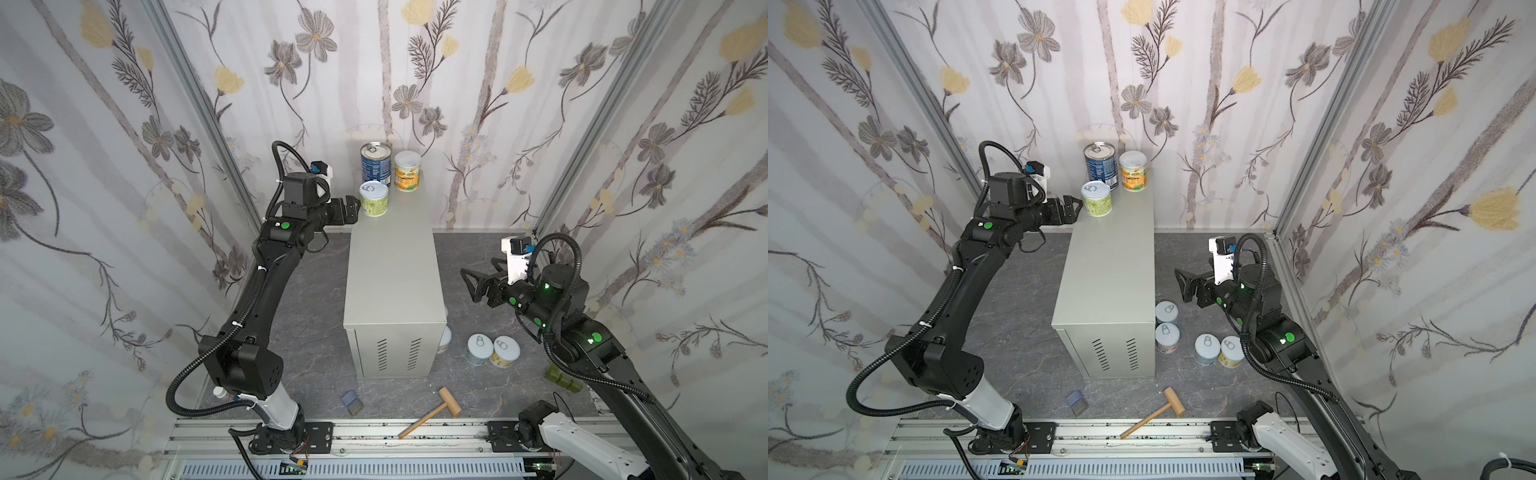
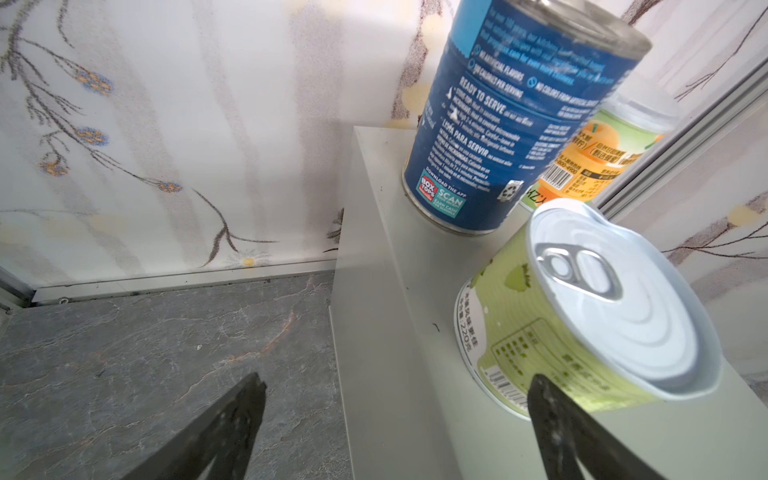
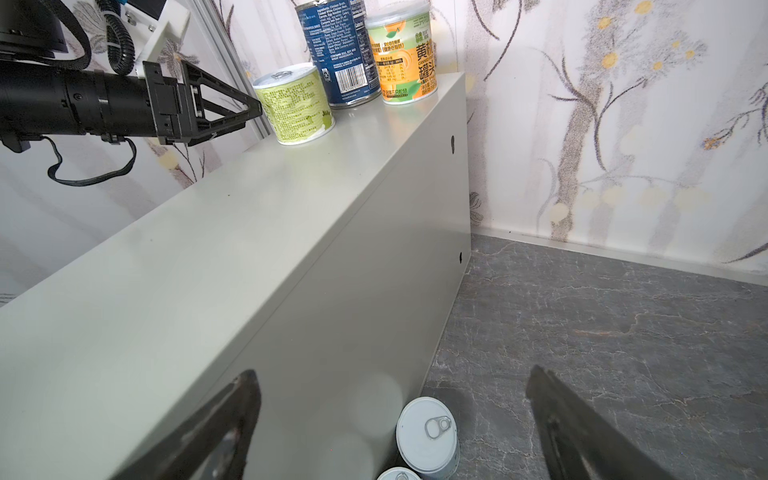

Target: Place and organize the canned foods onto the counter

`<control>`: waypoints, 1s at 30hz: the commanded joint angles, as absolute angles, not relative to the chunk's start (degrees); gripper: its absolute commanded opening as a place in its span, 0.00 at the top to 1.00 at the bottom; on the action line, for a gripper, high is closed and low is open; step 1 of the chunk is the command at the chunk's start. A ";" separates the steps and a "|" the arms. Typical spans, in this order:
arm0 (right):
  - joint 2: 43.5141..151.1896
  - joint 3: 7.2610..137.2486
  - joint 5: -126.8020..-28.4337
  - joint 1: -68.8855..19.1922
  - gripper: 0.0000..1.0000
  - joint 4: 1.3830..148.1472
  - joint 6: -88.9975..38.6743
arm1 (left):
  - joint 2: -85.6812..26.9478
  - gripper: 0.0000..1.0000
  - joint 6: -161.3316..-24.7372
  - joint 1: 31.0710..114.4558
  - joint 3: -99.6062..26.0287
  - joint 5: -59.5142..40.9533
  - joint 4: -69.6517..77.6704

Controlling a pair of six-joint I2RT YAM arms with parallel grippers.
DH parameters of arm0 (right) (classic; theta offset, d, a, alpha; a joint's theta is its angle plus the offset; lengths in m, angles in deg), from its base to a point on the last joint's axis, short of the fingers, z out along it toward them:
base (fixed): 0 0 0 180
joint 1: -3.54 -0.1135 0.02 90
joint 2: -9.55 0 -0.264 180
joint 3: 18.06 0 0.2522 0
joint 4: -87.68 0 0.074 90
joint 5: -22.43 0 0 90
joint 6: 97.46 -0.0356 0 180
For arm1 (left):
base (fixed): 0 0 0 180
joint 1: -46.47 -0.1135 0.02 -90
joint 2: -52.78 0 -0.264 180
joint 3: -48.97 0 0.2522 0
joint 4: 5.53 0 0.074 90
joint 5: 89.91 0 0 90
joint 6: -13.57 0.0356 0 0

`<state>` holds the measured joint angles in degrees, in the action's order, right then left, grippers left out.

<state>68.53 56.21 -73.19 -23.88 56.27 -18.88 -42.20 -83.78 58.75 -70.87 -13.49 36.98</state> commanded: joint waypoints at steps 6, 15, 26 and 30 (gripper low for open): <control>68.12 55.69 -73.55 -23.91 0.00 58.26 -18.36 | -43.19 0.00 -83.75 59.06 -72.42 -14.40 35.93; 67.84 55.47 -73.51 -23.97 0.00 58.18 -18.36 | -43.66 0.00 -83.72 59.52 -72.94 -14.58 36.13; 67.73 55.20 -73.54 -23.93 0.00 58.25 -18.36 | -43.92 0.00 -83.46 59.95 -73.32 -14.65 36.29; 67.72 54.95 -73.54 -23.92 0.00 58.45 -18.34 | -44.12 0.00 -83.46 60.05 -73.59 -14.58 36.51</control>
<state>67.66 55.19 -73.22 -23.88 56.27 -18.88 -43.84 -83.76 59.99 -73.03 -13.80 37.14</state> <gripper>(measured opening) 0.995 0.997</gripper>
